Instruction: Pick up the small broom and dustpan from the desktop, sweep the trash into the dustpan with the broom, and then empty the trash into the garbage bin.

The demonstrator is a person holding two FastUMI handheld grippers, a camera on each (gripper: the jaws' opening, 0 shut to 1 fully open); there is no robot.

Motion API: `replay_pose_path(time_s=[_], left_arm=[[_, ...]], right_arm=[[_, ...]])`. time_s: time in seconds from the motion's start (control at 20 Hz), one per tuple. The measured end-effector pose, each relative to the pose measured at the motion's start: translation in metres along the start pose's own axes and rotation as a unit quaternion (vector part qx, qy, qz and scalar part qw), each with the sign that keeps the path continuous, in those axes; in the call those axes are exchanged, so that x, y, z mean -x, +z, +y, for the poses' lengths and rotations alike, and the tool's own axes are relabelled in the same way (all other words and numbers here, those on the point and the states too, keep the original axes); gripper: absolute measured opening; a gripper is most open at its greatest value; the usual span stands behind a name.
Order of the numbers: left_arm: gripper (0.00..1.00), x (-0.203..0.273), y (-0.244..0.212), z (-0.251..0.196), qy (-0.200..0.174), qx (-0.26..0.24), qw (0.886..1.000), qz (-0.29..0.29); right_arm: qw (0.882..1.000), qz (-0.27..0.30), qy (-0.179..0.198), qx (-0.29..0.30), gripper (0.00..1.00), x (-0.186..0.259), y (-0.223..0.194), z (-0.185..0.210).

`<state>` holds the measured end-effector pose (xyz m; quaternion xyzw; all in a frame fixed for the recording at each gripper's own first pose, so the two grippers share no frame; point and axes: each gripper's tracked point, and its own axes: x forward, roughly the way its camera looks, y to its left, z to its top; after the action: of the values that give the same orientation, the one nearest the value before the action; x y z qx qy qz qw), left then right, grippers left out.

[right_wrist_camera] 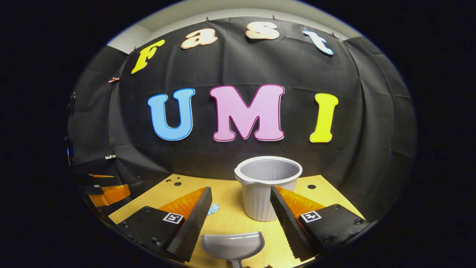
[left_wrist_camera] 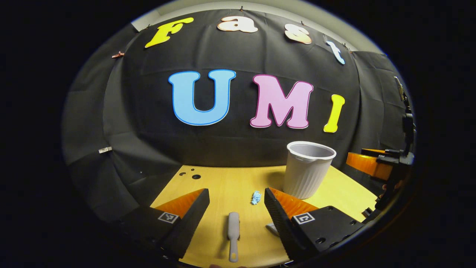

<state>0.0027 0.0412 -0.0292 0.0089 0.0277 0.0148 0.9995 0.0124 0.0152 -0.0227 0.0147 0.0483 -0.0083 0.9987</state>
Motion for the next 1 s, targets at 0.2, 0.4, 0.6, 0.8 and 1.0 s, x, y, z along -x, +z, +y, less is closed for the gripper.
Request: replay_pose_path(time_s=[0.2,0.4,0.6,0.8,1.0], left_arm=[[0.96,-0.004,-0.019,0.011,0.007,0.004,1.0,0.028],[0.96,-0.012,-0.047,0.019,0.012,0.012,0.997,0.073],[0.96,-0.02,-0.079,0.024,0.016,0.014,0.992,0.123],[0.96,-0.032,-0.113,0.026,0.018,0.017,0.984,0.175],[0.96,-0.039,-0.16,0.029,0.011,0.025,0.968,0.249]], right_arm=[[1.0,0.021,-0.01,-0.001,0.98,-0.002,-0.011,-0.004],[0.999,0.044,-0.014,0.0,0.98,-0.006,-0.023,-0.007],[0.997,0.078,-0.018,-0.004,0.98,-0.007,-0.044,-0.012],[0.993,0.116,-0.018,-0.026,0.98,-0.013,-0.069,-0.017],[0.987,0.156,-0.019,-0.038,0.98,-0.017,-0.094,-0.022]])
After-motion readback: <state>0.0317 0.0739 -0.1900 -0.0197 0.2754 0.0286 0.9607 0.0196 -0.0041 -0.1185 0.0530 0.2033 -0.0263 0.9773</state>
